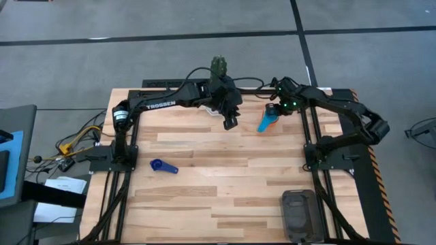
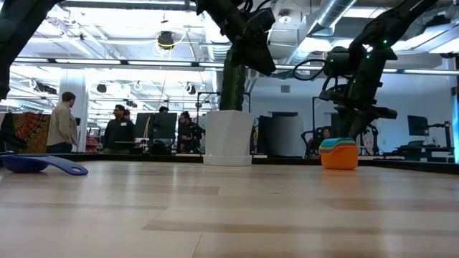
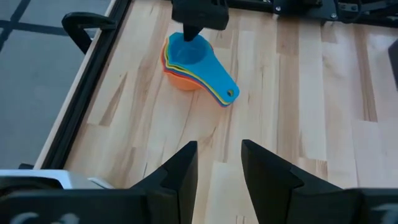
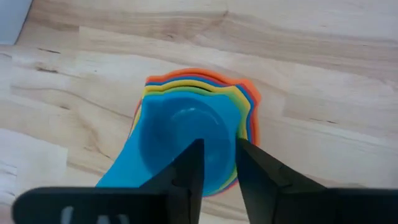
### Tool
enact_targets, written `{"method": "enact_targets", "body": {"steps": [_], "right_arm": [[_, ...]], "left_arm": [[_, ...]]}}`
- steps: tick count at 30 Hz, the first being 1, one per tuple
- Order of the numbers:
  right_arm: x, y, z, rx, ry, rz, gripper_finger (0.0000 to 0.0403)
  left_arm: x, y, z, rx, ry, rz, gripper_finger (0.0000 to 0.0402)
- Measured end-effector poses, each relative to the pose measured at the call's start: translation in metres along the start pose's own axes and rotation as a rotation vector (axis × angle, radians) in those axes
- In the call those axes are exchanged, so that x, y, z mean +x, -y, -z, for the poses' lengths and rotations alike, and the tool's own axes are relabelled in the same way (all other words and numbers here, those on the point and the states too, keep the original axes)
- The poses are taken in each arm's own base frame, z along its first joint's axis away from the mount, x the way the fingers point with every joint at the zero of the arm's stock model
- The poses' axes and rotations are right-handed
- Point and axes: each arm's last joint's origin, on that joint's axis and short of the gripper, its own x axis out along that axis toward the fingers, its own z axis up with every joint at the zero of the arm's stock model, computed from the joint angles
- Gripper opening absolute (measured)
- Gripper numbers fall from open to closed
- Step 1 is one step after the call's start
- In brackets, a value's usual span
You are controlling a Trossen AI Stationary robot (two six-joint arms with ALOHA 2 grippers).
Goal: Nest measuring cups in basket
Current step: Stack the light blue measuring cup on top of the green measuring cup, then stack the violet measuring cup on top of the light blue measuring cup
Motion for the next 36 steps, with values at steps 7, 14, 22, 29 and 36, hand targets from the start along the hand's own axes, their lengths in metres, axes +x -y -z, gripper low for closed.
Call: {"method": "enact_targets", "body": {"steps": [7, 14, 22, 29, 36], "right_arm": [[-0.021, 0.000, 0.002, 0.009, 0.087, -0.032, 0.0147], [-0.056, 0.002, 0.012, -0.005, 0.200, -0.103, 0.0151], [-0.081, -0.002, 0.029, -0.050, 0.263, -0.181, 0.0134], [-0.085, -0.009, 0.037, -0.101, 0.265, -0.221, 0.0129], [-0.086, -0.021, 0.042, -0.158, 0.269, -0.271, 0.0133]], "left_arm": [[-0.009, 0.000, -0.001, -0.037, -0.010, 0.000, 0.0111], [-0.028, -0.002, -0.001, -0.134, -0.029, -0.028, 0.0111], [-0.040, 0.014, 0.027, -0.313, -0.076, -0.142, 0.0111], [-0.066, 0.044, 0.071, -0.509, -0.035, -0.252, 0.0111], [-0.095, 0.082, 0.134, -0.813, 0.022, -0.363, 0.0111]]}}
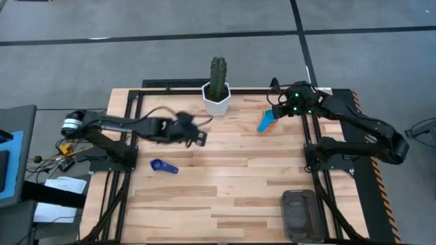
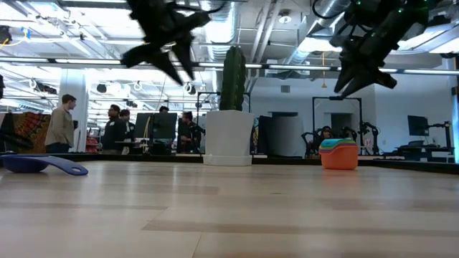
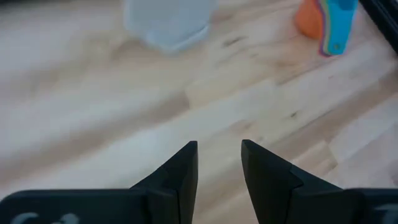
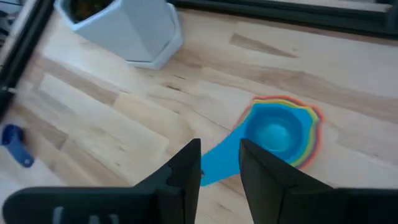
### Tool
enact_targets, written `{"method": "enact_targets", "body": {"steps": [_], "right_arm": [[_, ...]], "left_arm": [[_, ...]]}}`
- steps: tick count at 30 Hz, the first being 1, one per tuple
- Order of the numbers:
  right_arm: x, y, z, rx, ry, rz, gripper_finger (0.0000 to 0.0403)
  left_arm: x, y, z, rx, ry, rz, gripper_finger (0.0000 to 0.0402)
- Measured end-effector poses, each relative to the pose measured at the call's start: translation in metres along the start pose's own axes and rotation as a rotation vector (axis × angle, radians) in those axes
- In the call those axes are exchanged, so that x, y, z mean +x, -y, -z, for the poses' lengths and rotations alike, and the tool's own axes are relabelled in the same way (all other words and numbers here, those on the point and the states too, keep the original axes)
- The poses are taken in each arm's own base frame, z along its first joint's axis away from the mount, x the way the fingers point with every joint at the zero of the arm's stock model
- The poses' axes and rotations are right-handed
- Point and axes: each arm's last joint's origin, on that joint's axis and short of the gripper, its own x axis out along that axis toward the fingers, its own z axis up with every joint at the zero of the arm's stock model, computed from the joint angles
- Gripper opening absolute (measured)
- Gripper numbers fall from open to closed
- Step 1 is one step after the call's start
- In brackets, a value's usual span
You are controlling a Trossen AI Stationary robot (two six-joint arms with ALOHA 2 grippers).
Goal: Nest measuring cups in basket
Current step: Stack the violet measuring cup on top of the light blue measuring cup
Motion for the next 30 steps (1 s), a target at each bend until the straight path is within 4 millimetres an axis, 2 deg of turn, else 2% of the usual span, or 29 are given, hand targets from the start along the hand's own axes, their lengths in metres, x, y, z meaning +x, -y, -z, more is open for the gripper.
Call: {"method": "enact_targets", "body": {"steps": [9, 13, 23, 30], "right_arm": [[0.000, -0.013, 0.001, -0.028, 0.026, -0.076, 0.0129], [0.000, -0.016, 0.002, -0.035, 0.029, -0.091, 0.0128], [0.000, -0.021, 0.004, -0.059, 0.024, -0.125, 0.0132], [0.006, -0.052, 0.014, -0.155, 0.008, -0.297, 0.0165]], "left_arm": [[-0.016, -0.035, 0.096, -0.471, -0.142, -0.139, 0.0111], [-0.017, -0.041, 0.127, -0.635, -0.207, -0.194, 0.0111], [-0.027, -0.040, 0.156, -0.615, -0.365, -0.285, 0.0111], [-0.028, -0.041, 0.161, -0.584, -0.419, -0.329, 0.0111]]}}
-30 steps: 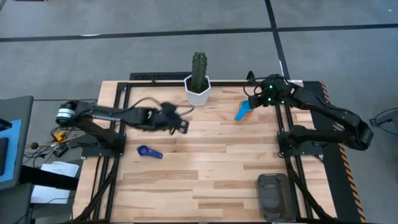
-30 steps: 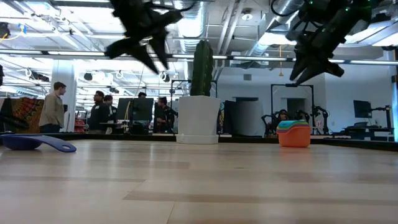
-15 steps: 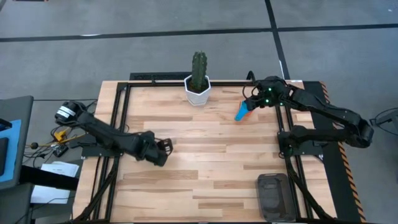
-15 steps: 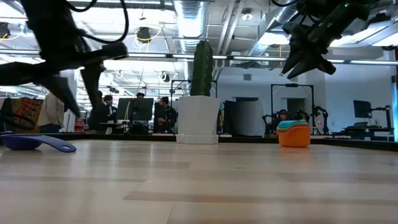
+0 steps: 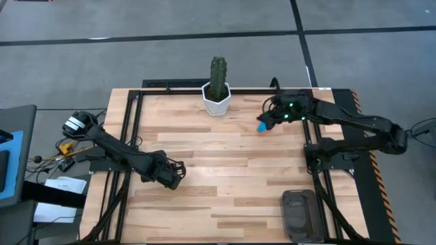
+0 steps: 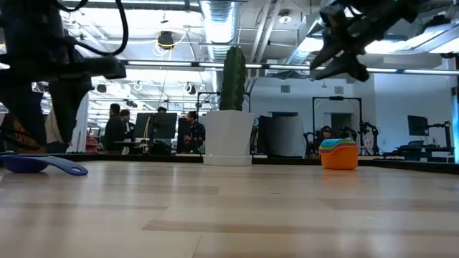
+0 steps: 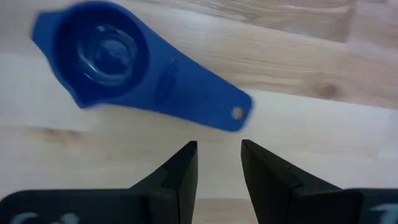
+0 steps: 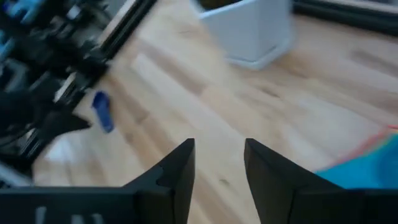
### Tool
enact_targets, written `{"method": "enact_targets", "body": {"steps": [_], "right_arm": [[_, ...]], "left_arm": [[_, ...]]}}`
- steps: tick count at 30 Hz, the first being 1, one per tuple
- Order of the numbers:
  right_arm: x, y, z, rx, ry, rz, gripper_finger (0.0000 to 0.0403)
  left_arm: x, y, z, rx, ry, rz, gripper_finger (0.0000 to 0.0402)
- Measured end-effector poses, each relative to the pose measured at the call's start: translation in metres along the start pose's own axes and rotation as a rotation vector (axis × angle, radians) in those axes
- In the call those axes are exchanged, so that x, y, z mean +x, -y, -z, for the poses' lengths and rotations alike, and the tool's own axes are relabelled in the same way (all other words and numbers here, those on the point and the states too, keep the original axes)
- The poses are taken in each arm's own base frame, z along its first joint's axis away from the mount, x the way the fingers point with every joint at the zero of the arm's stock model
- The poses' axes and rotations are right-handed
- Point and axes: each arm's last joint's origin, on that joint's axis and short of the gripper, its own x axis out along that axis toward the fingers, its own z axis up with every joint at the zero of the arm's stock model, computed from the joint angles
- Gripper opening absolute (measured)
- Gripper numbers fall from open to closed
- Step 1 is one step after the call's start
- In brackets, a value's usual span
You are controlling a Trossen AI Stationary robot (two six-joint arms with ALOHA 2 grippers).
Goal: Nest measuring cups in basket
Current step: Stack the violet measuring cup on top of the light blue measuring cup
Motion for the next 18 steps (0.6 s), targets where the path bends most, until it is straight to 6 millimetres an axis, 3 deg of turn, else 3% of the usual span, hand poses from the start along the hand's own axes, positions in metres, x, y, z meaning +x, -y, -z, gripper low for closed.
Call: {"method": "enact_targets", "body": {"steps": [8, 12, 18], "right_arm": [[0.055, -0.041, 0.017, -0.115, -0.079, -0.220, 0.0195], [0.084, -0.059, 0.028, -0.138, -0.068, -0.314, 0.0192], [0.119, -0.078, 0.047, -0.136, -0.077, -0.436, 0.0176]], "left_arm": [[0.000, -0.004, 0.004, 0.327, -0.122, -0.075, 0.0111], [-0.001, -0.006, 0.007, 0.410, -0.197, -0.092, 0.0111], [-0.006, -0.014, 0.017, 0.524, -0.168, -0.060, 0.0104]]}}
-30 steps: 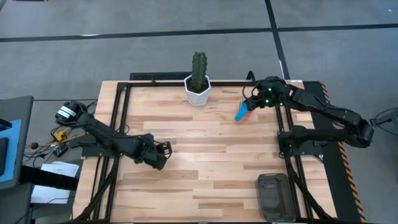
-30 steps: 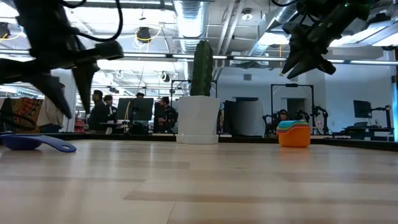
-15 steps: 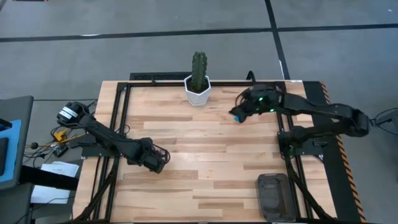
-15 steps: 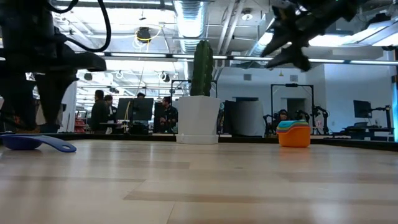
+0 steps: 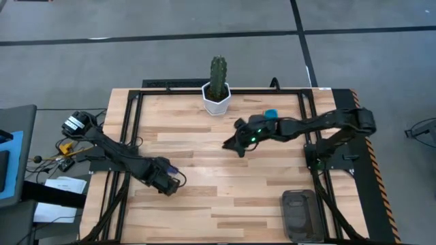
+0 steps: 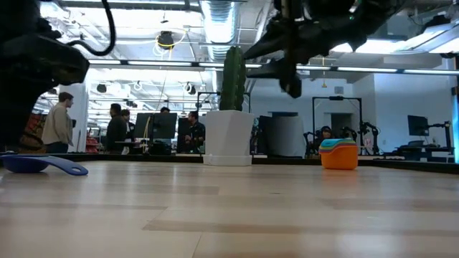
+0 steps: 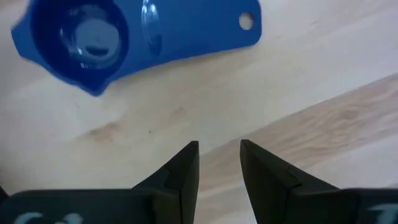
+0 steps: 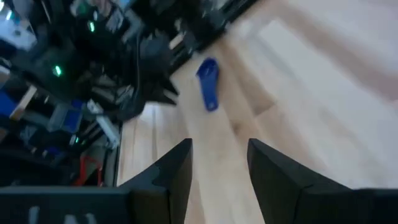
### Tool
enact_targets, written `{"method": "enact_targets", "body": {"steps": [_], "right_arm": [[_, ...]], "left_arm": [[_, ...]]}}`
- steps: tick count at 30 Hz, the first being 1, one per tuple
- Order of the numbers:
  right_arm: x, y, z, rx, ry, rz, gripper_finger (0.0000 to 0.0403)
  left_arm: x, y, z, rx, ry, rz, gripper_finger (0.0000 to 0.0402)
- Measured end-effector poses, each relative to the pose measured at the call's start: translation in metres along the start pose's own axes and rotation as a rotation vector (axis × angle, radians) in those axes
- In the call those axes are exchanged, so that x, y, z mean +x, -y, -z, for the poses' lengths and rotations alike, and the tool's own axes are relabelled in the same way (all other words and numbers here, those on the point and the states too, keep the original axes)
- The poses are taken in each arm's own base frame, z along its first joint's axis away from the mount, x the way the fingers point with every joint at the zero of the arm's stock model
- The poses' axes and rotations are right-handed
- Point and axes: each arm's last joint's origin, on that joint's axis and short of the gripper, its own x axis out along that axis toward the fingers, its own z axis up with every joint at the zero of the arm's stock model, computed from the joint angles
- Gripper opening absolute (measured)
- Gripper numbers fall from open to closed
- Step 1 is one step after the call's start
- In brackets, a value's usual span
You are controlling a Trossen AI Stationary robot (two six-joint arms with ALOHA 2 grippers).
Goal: Nest measuring cups in basket
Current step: Stack the violet measuring cup on top of the light blue measuring cup
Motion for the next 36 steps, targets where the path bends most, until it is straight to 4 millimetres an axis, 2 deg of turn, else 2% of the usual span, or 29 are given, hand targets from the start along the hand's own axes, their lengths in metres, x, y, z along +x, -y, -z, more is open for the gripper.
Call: {"method": "enact_targets", "body": {"steps": [6, 11, 18, 21, 29, 36], "right_arm": [[0.045, -0.007, 0.009, 0.001, -0.098, -0.013, 0.0172], [0.085, -0.015, -0.004, 0.008, -0.090, -0.030, 0.0173], [0.146, -0.013, -0.025, 0.034, -0.085, -0.017, 0.0166], [0.165, -0.011, -0.030, 0.044, -0.113, 0.015, 0.0167], [0.197, -0.005, -0.029, 0.050, -0.145, 0.123, 0.0173], [0.218, 0.000, -0.018, -0.043, -0.141, 0.138, 0.0180]], "left_arm": [[-0.002, -0.013, 0.007, 0.137, 0.042, -0.114, 0.0094], [-0.011, -0.028, 0.005, 0.236, 0.060, -0.198, 0.0088], [-0.041, -0.046, 0.004, 0.406, 0.200, -0.143, 0.0082], [-0.055, -0.058, 0.002, 0.470, 0.260, -0.123, 0.0082], [-0.085, -0.084, -0.008, 0.618, 0.336, -0.061, 0.0082], [-0.094, -0.099, -0.016, 0.724, 0.376, -0.104, 0.0082]]}}
